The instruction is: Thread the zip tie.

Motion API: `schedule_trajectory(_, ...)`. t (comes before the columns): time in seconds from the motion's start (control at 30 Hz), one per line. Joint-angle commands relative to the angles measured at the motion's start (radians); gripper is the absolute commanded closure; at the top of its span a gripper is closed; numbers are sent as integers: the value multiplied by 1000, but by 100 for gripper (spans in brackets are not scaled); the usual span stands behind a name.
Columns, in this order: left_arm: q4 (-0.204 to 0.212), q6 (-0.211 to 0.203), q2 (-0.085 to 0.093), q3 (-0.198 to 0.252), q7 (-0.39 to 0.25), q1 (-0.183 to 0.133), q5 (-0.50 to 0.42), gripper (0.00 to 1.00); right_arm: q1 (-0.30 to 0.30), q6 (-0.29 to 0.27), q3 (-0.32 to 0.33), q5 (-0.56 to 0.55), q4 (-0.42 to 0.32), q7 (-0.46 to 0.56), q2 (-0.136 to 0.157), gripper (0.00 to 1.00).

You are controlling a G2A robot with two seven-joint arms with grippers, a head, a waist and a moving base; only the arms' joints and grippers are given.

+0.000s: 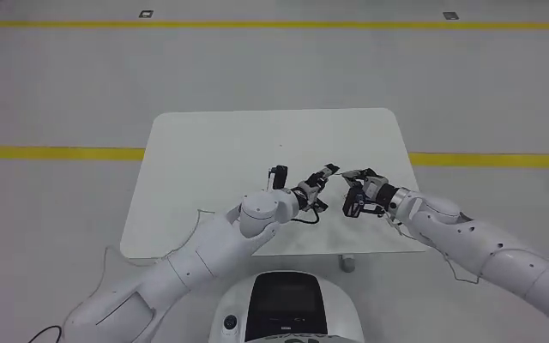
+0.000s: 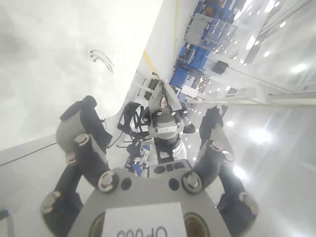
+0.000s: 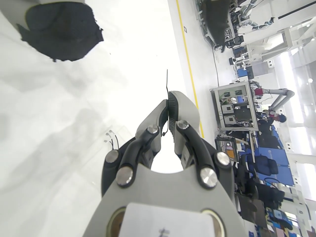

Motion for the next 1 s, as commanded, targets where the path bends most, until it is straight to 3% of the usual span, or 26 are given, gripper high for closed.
schedule_trajectory(0.0,0,0,0,0,-1,0,2,0,0,0,0,0,0,0,0,100)
schedule_trajectory(0.17,1,-13,-2,-10,0,9,8,0,0,0,0,0,0,0,0,100)
schedule_trajectory(0.33,10,-14,-17,-17,16,-2,1,0,0,0,0,0,0,0,0,100)
schedule_trajectory(0.7,5,-23,-18,-32,14,17,25,1,0,0,0,0,0,0,0,100)
schedule_trajectory(0.73,7,-23,-19,-34,13,18,26,28,0,0,0,0,0,0,0,100)
schedule_trajectory(0.8,13,-29,-22,-38,9,21,26,53,0,0,0,0,0,0,0,100)
schedule_trajectory(0.9,20,-34,-27,-40,9,20,33,76,0,0,0,0,0,0,0,100)
schedule_trajectory(0.97,25,-31,-32,-39,10,19,34,83,0,0,0,0,0,0,0,100)
